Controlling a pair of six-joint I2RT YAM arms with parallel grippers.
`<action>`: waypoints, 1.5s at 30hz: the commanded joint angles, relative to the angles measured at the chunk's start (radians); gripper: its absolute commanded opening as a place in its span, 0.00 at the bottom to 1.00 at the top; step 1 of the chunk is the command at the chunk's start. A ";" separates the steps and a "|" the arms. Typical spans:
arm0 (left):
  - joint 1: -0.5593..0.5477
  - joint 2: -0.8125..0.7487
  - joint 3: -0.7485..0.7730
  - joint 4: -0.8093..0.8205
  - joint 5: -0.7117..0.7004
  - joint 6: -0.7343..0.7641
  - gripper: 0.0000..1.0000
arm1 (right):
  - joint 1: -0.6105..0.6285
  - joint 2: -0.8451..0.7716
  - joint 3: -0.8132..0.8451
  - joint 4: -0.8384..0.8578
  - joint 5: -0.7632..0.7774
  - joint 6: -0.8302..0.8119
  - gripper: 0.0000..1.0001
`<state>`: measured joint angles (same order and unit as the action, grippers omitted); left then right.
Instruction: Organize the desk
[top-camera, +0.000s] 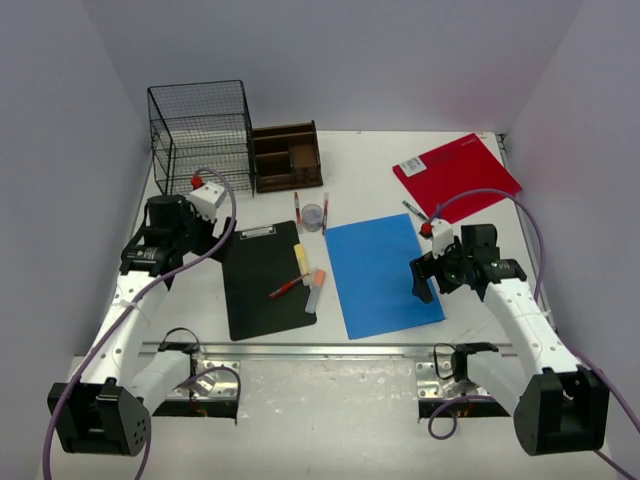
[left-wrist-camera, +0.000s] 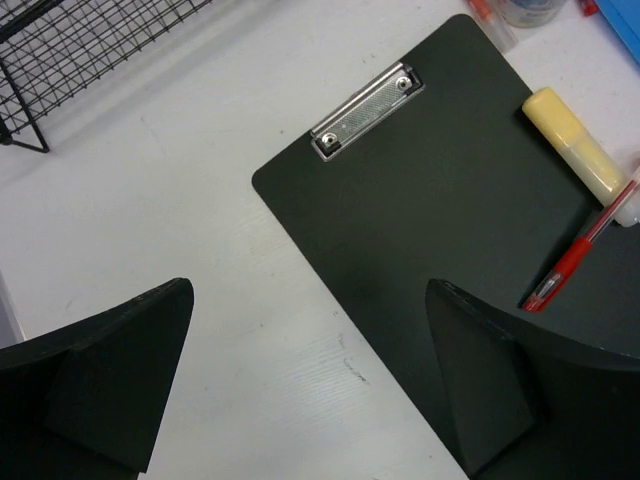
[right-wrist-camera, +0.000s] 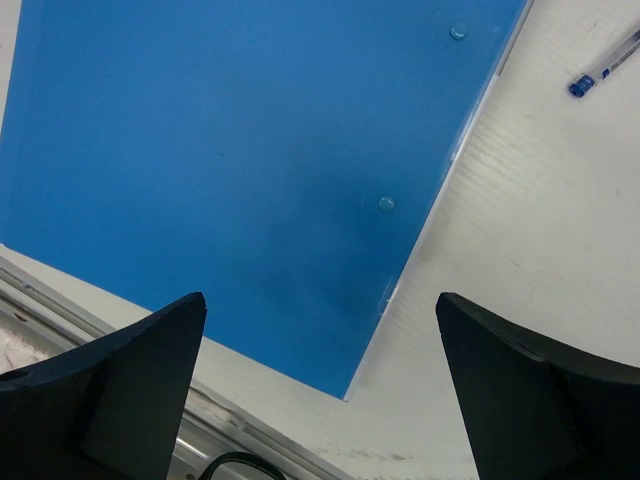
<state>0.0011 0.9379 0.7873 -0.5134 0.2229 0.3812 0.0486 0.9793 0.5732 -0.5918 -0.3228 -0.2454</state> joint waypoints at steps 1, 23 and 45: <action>-0.031 -0.014 -0.009 0.038 0.001 0.025 1.00 | 0.000 -0.043 0.041 0.048 -0.079 -0.060 0.99; 0.005 0.073 0.184 -0.050 0.314 -0.348 1.00 | 0.733 0.767 0.881 -0.188 -0.045 -0.572 0.52; 0.531 0.163 0.186 -0.124 0.838 -0.329 1.00 | 0.883 1.153 1.064 -0.129 0.027 -0.698 0.48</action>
<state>0.5293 1.1815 0.9740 -0.6669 1.0072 0.0144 0.9100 2.0981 1.6004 -0.7409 -0.2974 -0.9179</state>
